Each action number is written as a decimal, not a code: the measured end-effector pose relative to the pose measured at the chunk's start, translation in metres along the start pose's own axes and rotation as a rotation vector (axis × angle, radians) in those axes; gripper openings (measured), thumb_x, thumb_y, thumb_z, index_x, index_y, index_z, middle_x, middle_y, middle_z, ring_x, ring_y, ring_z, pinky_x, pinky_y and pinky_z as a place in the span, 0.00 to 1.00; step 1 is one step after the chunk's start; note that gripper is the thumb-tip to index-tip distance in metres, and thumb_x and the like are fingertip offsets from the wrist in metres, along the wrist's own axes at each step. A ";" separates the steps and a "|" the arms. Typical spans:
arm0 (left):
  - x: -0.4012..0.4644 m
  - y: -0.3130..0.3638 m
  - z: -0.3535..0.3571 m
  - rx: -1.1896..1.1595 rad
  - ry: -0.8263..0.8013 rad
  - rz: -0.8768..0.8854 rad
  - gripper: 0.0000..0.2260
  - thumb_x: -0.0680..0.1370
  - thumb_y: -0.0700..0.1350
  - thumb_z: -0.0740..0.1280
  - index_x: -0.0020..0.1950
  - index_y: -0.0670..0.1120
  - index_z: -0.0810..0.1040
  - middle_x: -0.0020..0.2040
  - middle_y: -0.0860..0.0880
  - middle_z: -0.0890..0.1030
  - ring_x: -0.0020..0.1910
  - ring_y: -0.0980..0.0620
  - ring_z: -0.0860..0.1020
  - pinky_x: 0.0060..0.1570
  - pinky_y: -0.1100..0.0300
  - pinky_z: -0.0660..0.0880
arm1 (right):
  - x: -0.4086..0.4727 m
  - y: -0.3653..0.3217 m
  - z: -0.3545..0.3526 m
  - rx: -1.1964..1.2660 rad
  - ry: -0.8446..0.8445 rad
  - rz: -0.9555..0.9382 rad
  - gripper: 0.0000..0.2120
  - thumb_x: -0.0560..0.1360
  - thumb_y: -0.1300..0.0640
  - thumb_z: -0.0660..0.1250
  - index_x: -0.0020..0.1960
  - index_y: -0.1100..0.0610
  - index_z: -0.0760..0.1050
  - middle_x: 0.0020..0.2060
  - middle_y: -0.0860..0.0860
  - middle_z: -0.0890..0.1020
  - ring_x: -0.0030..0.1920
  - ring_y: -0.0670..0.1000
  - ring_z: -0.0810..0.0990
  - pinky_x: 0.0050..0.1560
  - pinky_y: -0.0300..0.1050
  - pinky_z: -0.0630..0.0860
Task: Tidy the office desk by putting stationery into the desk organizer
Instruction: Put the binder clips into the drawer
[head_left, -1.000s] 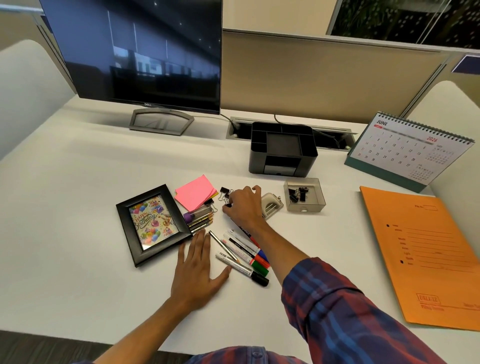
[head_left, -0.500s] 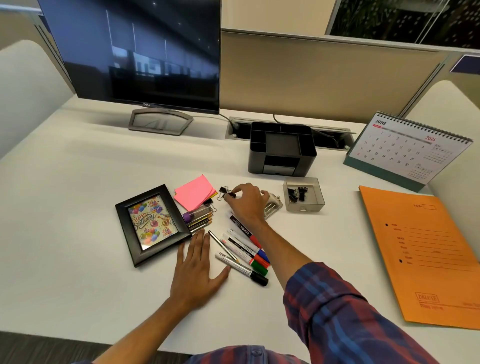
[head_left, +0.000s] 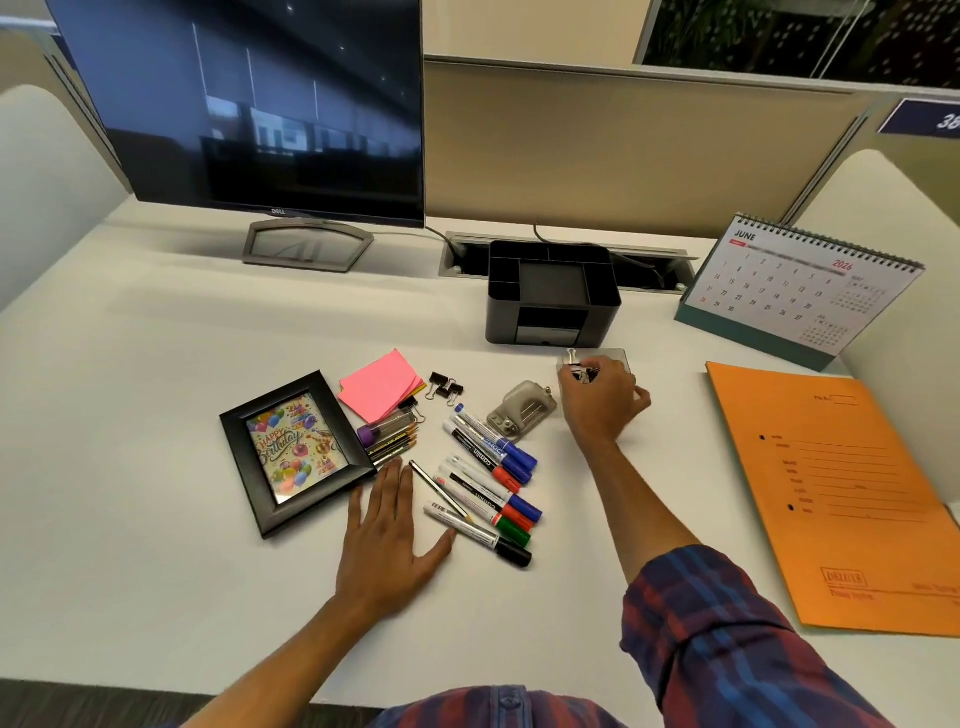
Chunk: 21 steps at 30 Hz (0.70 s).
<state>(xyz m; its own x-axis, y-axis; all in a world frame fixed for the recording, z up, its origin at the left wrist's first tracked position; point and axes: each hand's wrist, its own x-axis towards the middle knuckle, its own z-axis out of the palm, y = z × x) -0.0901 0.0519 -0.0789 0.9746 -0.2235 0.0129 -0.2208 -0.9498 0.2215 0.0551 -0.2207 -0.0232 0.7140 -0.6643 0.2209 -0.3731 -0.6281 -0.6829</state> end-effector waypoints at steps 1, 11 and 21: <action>0.000 0.000 0.000 0.003 0.000 -0.001 0.40 0.77 0.70 0.47 0.80 0.44 0.49 0.80 0.47 0.50 0.79 0.50 0.50 0.75 0.48 0.44 | 0.002 0.003 -0.002 -0.018 -0.004 0.010 0.15 0.72 0.46 0.71 0.54 0.53 0.80 0.51 0.52 0.83 0.54 0.52 0.77 0.62 0.53 0.64; 0.000 0.000 -0.001 -0.013 -0.003 0.003 0.40 0.77 0.70 0.46 0.80 0.44 0.47 0.80 0.47 0.49 0.79 0.51 0.48 0.75 0.48 0.42 | -0.038 -0.024 0.019 0.012 -0.155 -0.496 0.10 0.73 0.50 0.69 0.51 0.54 0.81 0.49 0.48 0.83 0.52 0.50 0.79 0.63 0.53 0.62; 0.000 0.001 -0.001 -0.041 0.007 -0.001 0.41 0.77 0.70 0.47 0.80 0.45 0.47 0.80 0.47 0.50 0.79 0.51 0.49 0.75 0.48 0.43 | -0.067 -0.062 0.053 -0.234 -0.539 -0.709 0.16 0.77 0.48 0.65 0.62 0.52 0.78 0.60 0.50 0.78 0.63 0.52 0.72 0.67 0.56 0.54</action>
<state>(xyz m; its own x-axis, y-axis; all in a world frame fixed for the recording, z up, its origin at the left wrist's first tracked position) -0.0903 0.0512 -0.0775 0.9751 -0.2208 0.0199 -0.2182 -0.9402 0.2616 0.0616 -0.1155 -0.0331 0.9789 0.1496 0.1393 0.1891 -0.9212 -0.3400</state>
